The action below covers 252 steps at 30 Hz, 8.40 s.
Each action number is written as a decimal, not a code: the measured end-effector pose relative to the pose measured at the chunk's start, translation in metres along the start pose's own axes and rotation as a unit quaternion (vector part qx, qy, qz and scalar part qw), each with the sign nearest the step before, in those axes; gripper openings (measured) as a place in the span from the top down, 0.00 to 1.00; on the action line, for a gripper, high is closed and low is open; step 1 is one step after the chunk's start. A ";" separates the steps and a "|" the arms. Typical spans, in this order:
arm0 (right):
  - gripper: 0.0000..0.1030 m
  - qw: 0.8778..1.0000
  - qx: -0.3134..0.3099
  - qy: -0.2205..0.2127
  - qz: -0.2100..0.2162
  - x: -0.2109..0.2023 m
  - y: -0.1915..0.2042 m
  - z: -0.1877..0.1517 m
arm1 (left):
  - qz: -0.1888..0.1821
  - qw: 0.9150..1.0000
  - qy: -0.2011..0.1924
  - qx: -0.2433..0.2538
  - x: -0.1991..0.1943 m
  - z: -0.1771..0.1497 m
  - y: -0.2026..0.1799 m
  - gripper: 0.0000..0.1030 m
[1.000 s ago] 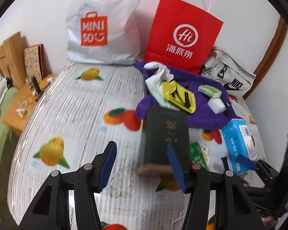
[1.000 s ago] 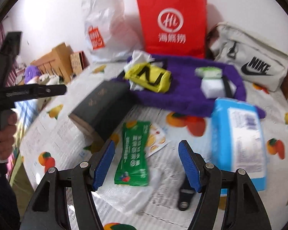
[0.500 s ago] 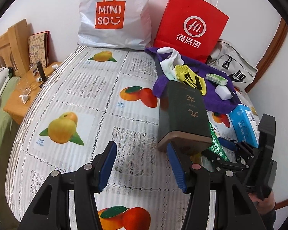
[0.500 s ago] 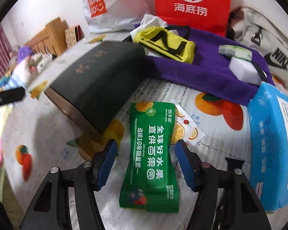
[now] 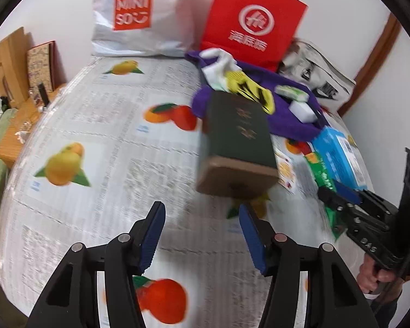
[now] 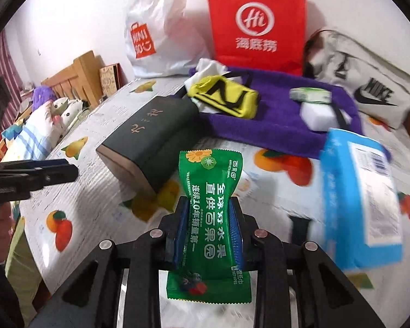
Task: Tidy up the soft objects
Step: 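Lift the green snack packet with the right tool while the left tool grasps the white plastic bag, then carry the plastic bag with the left tool while the right tool carries the snack packet, then lower the plastic bag onto the towel with the left tool while the right tool releases the snack packet there, then withdraw both tools from the towel, moving the right tool toward the fruit-print sachet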
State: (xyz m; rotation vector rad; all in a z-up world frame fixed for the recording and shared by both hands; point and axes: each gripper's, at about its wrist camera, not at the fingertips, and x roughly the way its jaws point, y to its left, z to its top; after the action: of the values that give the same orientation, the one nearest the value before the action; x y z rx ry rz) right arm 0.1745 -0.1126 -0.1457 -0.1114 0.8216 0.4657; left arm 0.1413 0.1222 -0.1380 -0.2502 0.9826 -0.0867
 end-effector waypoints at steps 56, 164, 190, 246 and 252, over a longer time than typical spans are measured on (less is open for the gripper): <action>0.71 0.991 0.118 -0.003 -0.070 -0.046 -0.095 -0.119 | -0.024 0.988 0.031 0.149 0.071 -0.041 -0.139 0.90; 0.71 0.996 0.077 0.025 -0.026 0.101 -0.166 0.163 | 0.013 0.997 -0.047 0.052 0.075 0.183 -0.085 0.90; 0.42 0.998 0.064 0.005 -0.025 0.079 -0.180 0.163 | -0.004 0.997 -0.021 0.080 0.125 0.208 -0.121 0.90; 0.50 0.999 0.025 -0.018 0.024 -0.031 -0.034 0.011 | 0.043 0.995 -0.057 0.071 -0.007 0.084 -0.087 0.32; 0.36 0.999 -0.003 -0.004 0.031 0.021 -0.009 0.018 | 0.071 0.994 -0.062 0.052 -0.018 0.075 -0.049 0.32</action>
State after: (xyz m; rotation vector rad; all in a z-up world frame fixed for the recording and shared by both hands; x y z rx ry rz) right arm 0.2033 -0.1083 -0.1495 -0.0892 0.8173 0.5272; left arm 0.1960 0.0911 -0.0719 -0.0897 0.8663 0.0072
